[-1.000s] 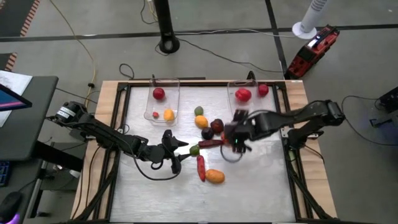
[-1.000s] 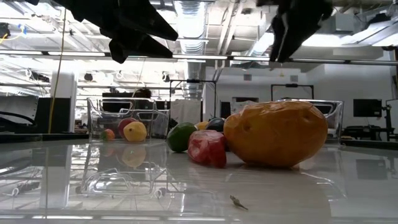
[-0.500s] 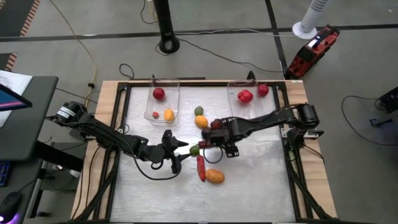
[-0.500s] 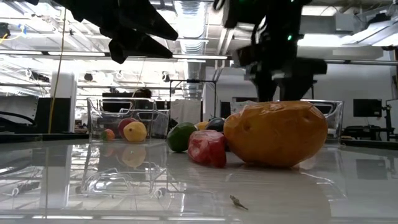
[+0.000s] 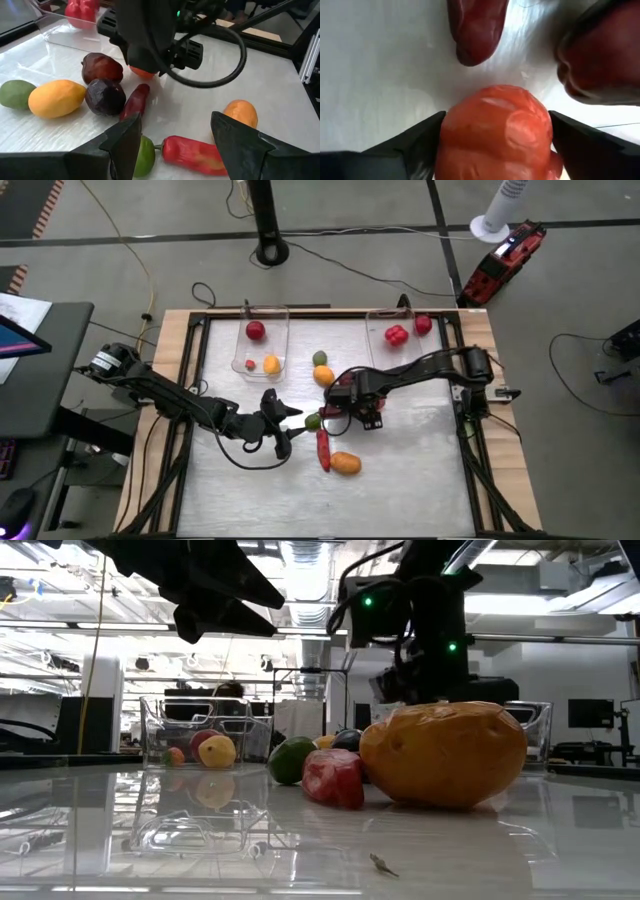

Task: Sort produce into baskets
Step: Put the squash into the right transparent bin, then put the apple into the left transparent bin

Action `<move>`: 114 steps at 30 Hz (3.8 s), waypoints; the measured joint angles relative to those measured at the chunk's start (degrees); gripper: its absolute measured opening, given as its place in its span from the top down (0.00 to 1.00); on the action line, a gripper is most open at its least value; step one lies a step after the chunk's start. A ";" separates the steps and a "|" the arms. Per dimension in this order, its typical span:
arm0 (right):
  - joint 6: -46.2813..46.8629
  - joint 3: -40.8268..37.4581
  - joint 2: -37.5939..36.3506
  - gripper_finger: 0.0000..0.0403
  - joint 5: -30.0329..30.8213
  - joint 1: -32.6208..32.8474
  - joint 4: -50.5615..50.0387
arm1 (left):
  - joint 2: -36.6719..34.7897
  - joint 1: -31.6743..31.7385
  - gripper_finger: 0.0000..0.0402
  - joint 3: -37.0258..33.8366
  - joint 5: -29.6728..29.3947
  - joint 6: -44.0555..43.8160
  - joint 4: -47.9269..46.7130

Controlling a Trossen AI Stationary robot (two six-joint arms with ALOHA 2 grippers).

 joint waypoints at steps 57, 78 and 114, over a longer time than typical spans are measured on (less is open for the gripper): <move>2.99 -2.05 -17.94 0.04 2.30 -0.83 15.89 | 0.00 -0.93 0.43 -0.02 -7.34 2.03 0.49; -2.52 -1.16 -2.06 0.05 1.06 -11.00 19.77 | 0.00 -1.40 0.38 -0.02 -5.92 3.50 -1.72; -0.21 1.51 -28.00 0.28 5.64 -1.67 25.52 | -4.06 -2.46 0.38 2.43 -8.42 6.74 -5.77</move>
